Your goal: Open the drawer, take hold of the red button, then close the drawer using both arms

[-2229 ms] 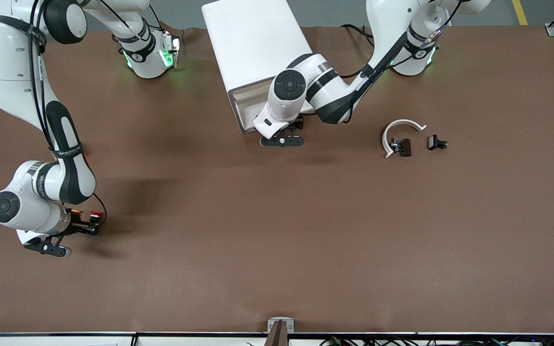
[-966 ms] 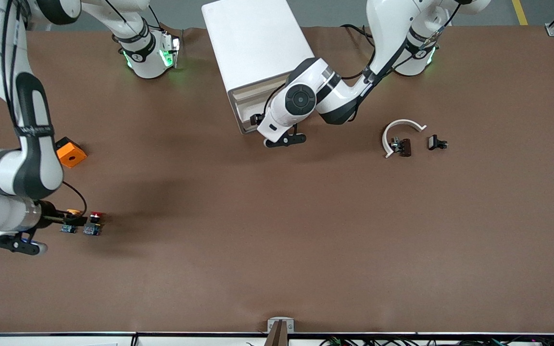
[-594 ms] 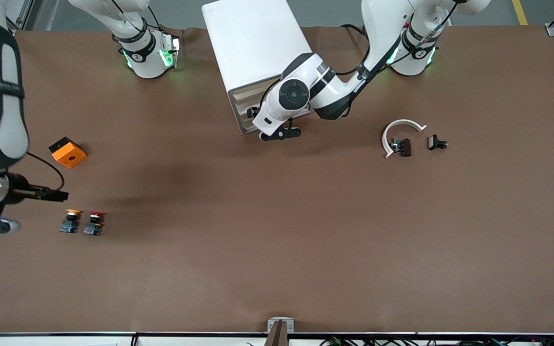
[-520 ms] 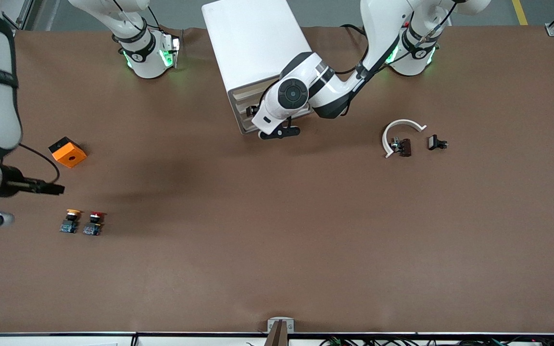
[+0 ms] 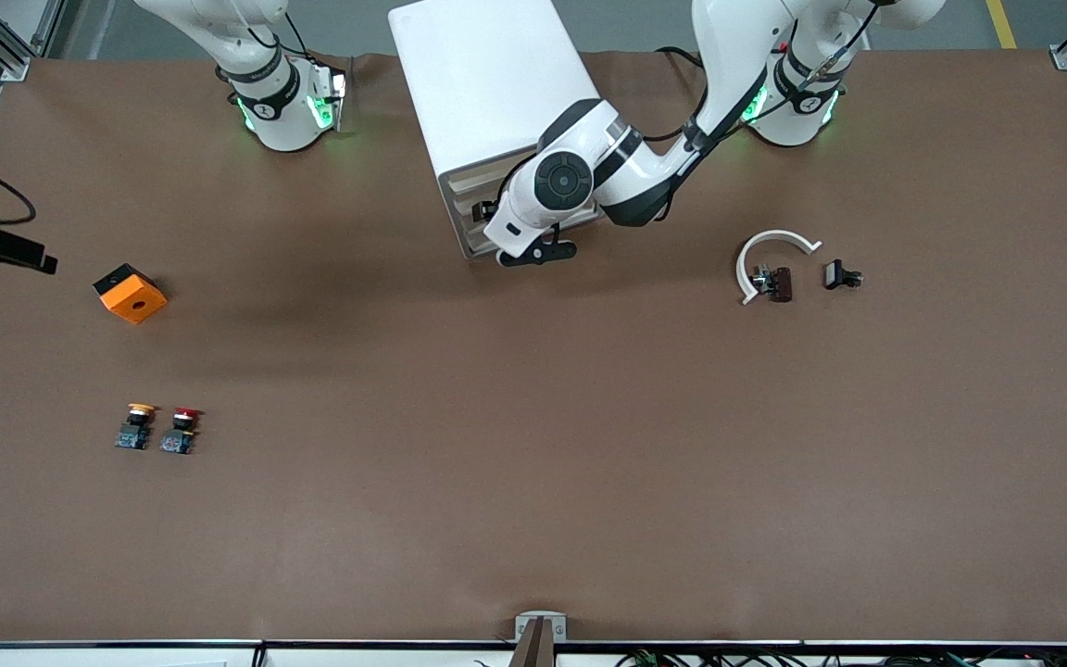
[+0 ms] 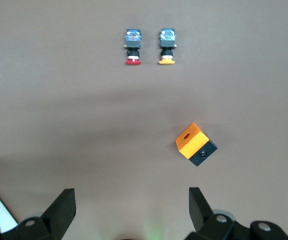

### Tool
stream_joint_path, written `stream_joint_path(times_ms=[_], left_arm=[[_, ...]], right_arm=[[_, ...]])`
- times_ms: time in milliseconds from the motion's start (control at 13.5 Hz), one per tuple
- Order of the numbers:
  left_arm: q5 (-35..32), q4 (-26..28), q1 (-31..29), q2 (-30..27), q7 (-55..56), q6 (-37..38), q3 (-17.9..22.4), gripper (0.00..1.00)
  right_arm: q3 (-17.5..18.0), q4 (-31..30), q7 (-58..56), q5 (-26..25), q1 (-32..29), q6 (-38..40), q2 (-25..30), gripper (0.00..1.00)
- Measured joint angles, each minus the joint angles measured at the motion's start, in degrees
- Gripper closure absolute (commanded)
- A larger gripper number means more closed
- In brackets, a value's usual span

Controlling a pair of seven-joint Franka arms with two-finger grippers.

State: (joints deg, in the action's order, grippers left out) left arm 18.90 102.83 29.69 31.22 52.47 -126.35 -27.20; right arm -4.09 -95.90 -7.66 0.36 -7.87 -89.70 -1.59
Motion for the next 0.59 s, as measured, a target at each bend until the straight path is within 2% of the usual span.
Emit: stream_joint_path(times_ms=[371,594], left_arm=[[0.8,-1.0,-0.7,-0.2,0.0,-0.4,0.1,0.0],[0.6,-3.9,-4.4,-1.6,0.0,-0.6,0.3,0.0]], right_arm=[[0.9,0.9,-0.1,0.0,1.6,-0.7,0.7,0.0],[0.9,3.5,-0.1,-0.1,1.6,-0.1,0.3,0.0]])
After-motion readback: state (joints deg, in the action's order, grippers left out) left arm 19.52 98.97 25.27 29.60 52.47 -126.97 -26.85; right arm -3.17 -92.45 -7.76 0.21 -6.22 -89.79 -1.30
